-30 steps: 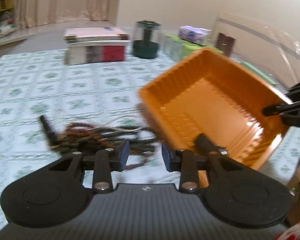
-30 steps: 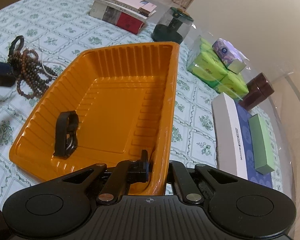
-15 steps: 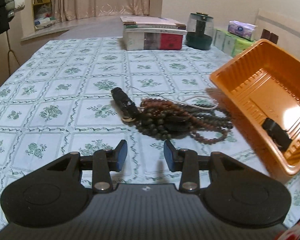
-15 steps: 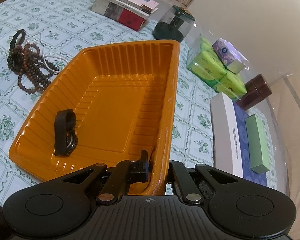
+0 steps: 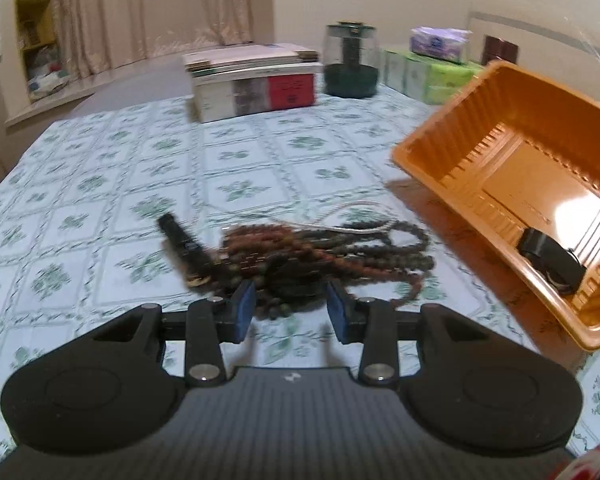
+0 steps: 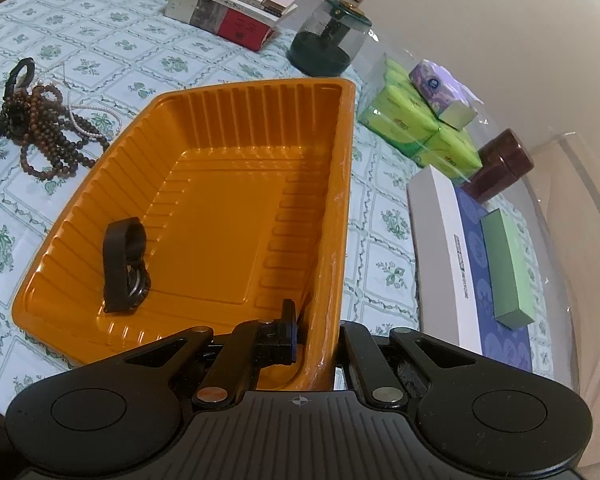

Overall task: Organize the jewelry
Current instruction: 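Return the left tool to the jewelry pile and grasp a black watch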

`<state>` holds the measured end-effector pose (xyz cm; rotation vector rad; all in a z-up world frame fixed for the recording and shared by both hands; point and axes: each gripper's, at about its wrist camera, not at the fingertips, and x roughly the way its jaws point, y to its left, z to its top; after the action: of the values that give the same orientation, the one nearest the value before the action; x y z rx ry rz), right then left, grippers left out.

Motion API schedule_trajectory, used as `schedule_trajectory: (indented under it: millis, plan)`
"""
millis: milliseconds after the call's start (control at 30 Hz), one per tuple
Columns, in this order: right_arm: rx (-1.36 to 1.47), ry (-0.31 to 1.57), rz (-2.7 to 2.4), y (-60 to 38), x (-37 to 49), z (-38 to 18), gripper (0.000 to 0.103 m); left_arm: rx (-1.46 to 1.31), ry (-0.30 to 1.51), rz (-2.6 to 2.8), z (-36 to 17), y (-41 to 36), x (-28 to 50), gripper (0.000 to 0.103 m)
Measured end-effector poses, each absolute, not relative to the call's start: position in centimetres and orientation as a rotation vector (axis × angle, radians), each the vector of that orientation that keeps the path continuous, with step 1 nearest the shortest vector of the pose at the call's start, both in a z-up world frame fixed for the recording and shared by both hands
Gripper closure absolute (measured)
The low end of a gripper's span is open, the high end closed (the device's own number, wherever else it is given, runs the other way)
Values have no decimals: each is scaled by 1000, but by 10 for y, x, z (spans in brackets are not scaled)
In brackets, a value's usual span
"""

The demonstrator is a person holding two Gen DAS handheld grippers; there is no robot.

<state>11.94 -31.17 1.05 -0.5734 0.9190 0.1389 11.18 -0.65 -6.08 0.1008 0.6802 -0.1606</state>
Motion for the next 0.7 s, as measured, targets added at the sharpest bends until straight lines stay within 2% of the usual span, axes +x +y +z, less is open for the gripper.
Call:
schedule_trajectory:
  millis: [267,633,700]
  plan:
    - [-572,916,141,-313,119,10,99,98,646,-91,-58,6,118,71]
    - [-573,917,136,-313,121,9,99,-2,684,58,-66,45,171,71]
    - [-573,918,134,-313,121,9,99,-36,705,64,-70,51,177,77]
